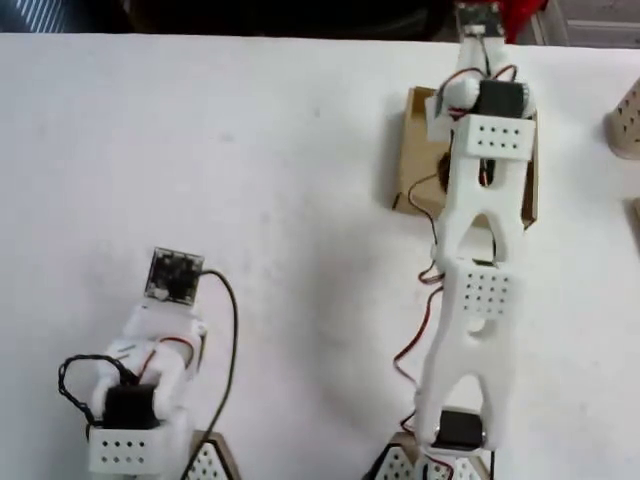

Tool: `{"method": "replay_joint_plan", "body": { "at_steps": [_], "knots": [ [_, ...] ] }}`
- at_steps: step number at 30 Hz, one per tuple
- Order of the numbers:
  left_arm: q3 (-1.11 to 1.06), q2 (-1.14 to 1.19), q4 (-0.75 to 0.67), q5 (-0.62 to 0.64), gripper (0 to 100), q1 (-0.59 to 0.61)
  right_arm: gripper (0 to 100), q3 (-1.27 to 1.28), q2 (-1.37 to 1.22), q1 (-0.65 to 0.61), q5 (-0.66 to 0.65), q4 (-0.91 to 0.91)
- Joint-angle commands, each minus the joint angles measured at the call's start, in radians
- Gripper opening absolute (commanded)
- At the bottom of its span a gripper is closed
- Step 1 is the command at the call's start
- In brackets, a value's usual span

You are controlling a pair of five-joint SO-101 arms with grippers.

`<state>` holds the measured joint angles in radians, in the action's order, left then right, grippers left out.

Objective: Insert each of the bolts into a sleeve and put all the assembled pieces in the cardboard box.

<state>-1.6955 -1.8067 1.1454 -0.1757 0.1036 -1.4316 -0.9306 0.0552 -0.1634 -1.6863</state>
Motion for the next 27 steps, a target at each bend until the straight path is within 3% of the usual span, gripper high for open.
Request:
{"method": "replay_joint_plan", "body": {
  "at_steps": [1, 15, 21, 27],
  "knots": [
    [0.003, -0.01, -0.003, -0.009, 2, 0.008, 1.6, 0.054, 0.203, 0.059, -0.005, -0.039],
    [0.003, -0.012, 0.005, -0.011, 2, 0.01, 1.7, 1.134, 0.832, 0.099, -0.011, 0.004],
    [0.003, -0.012, 0.075, -0.011, 2, 0.015, 1.7, 1.616, 1.112, 0.114, -0.012, 0.257],
    [0.003, -0.012, 0.08, -0.009, 2, 0.101, 1.7, 2.059, 1.4, 0.108, -0.012, 0.518]
  ]
}}
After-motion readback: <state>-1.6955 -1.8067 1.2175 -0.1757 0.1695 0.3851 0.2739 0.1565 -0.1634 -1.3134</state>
